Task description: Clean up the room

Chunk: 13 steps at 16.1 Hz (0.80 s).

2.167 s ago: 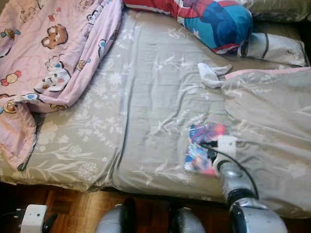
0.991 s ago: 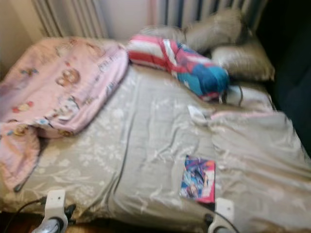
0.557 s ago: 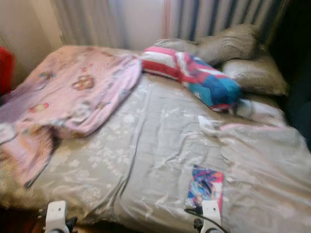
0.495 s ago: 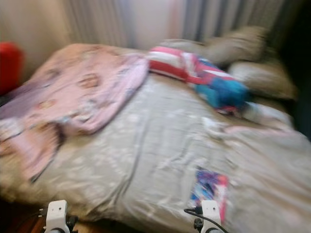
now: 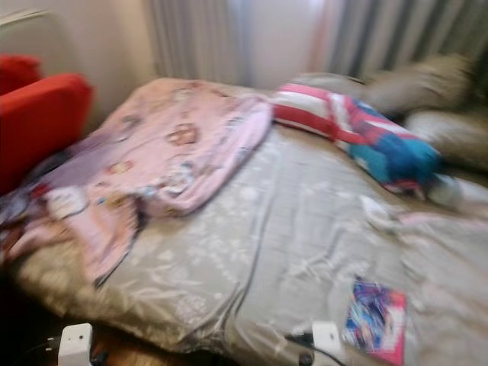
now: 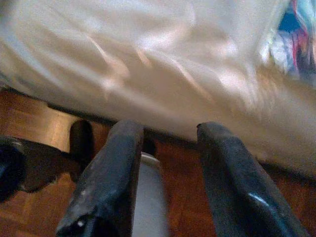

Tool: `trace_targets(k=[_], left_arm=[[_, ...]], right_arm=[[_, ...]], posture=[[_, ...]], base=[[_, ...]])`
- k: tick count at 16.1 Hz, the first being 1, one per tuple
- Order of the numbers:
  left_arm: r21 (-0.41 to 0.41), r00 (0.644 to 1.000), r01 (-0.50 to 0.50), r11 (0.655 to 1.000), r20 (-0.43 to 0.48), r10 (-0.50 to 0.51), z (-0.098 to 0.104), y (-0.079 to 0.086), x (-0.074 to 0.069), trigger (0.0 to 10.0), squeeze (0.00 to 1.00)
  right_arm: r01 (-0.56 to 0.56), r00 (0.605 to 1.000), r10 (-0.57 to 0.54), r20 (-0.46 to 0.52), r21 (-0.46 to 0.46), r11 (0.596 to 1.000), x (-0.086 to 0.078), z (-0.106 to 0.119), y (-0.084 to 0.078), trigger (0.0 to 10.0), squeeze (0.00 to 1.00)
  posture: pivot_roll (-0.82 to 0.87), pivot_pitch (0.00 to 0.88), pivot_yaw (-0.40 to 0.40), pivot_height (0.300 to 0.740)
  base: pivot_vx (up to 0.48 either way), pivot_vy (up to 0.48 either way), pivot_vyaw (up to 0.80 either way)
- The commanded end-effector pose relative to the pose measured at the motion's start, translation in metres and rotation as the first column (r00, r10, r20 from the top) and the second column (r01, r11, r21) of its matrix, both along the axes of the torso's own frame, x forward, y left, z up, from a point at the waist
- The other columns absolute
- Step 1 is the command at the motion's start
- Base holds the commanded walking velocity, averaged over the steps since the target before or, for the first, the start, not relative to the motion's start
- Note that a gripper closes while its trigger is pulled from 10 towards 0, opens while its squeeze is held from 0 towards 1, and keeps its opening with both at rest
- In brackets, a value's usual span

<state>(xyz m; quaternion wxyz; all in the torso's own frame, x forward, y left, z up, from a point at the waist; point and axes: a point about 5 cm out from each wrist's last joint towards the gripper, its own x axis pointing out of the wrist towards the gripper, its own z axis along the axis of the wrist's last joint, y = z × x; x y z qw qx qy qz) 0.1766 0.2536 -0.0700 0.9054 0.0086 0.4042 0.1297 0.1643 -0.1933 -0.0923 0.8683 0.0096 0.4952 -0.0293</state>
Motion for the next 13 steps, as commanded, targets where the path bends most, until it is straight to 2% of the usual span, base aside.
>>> trace_targets(k=[1,13], left_arm=[[-0.001,1.000,0.002,1.000,-0.029,-0.002,-0.0023,0.0017,-0.0048,10.0,0.00],[-0.006,1.000,0.011,1.000,-0.026,-0.011,-0.0014,-0.0034,0.0014,10.0,0.00]], right_arm=[[0.005,1.000,-0.005,-0.004,0.008,1.000,-0.0002,-0.0005,0.0026,10.0,0.00],[0.029,1.000,-0.029,0.008,0.010,1.000,0.0020,0.0004,0.0025,10.0,0.00]], posture=[[0.16,0.046,0.000,0.740],[0.17,0.000,-0.006,0.740]], base=[[0.000,0.480,0.00],[0.000,0.480,0.00]])
